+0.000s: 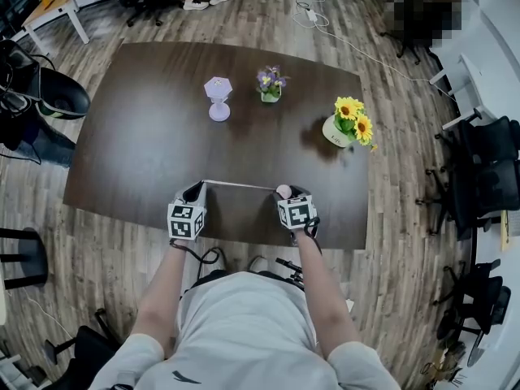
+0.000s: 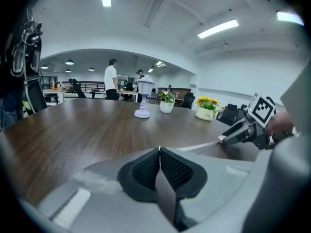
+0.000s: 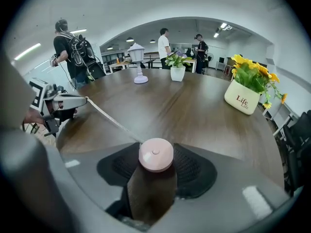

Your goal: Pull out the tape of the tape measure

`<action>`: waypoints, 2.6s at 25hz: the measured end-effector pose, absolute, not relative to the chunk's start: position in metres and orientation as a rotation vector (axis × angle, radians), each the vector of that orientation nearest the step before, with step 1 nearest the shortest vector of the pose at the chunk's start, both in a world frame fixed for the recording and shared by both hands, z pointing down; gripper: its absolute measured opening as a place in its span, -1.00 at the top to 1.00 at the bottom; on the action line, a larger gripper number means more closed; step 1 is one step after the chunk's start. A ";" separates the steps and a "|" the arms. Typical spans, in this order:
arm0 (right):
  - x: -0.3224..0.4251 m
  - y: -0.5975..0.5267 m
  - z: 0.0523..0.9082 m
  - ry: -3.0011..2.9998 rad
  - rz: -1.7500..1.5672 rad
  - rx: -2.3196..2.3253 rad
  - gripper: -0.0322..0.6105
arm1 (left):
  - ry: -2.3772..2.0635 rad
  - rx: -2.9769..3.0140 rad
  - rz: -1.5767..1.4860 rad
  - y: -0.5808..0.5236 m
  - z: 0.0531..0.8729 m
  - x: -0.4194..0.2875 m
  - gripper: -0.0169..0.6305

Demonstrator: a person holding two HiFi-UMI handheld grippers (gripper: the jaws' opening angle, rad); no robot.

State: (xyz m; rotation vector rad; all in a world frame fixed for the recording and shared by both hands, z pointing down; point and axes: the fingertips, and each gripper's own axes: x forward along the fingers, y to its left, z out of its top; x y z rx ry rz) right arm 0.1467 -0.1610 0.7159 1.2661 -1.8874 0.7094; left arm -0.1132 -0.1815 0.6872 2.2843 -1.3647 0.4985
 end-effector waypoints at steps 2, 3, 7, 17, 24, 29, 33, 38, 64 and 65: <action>0.147 -0.160 0.719 -1.882 0.709 1.262 0.21 | -1.362 2.312 0.554 -0.180 0.690 -0.109 0.91; 0.146 -0.160 0.720 -1.883 0.710 1.264 0.21 | -1.359 2.326 0.580 -0.179 0.692 -0.107 0.91; 0.147 -0.159 0.720 -1.885 0.712 1.277 0.21 | -1.360 2.334 0.608 -0.179 0.694 -0.105 0.90; 0.148 -0.159 0.720 -1.889 0.724 1.283 0.21 | -1.401 2.298 0.615 -0.180 0.694 -0.110 0.86; 0.149 -0.160 0.724 -1.889 0.727 1.272 0.20 | -1.427 2.274 0.598 -0.179 0.694 -0.120 0.86; 0.153 -0.160 0.720 -1.895 0.736 1.289 0.16 | -1.448 2.247 0.575 -0.176 0.691 -0.132 0.86; 0.150 -0.162 0.711 -1.954 0.732 1.302 0.00 | -1.465 2.254 0.538 -0.175 0.682 -0.137 0.86; 0.149 -0.163 0.686 -2.035 0.688 1.344 -0.02 | -1.485 2.300 0.470 -0.176 0.654 -0.137 0.86; 0.167 -0.116 0.482 -2.636 0.387 1.655 0.90 | -1.563 2.620 0.129 -0.157 0.502 -0.113 0.93; 0.167 -0.115 0.480 -2.636 0.376 1.651 0.90 | -1.562 2.622 0.125 -0.156 0.501 -0.112 0.93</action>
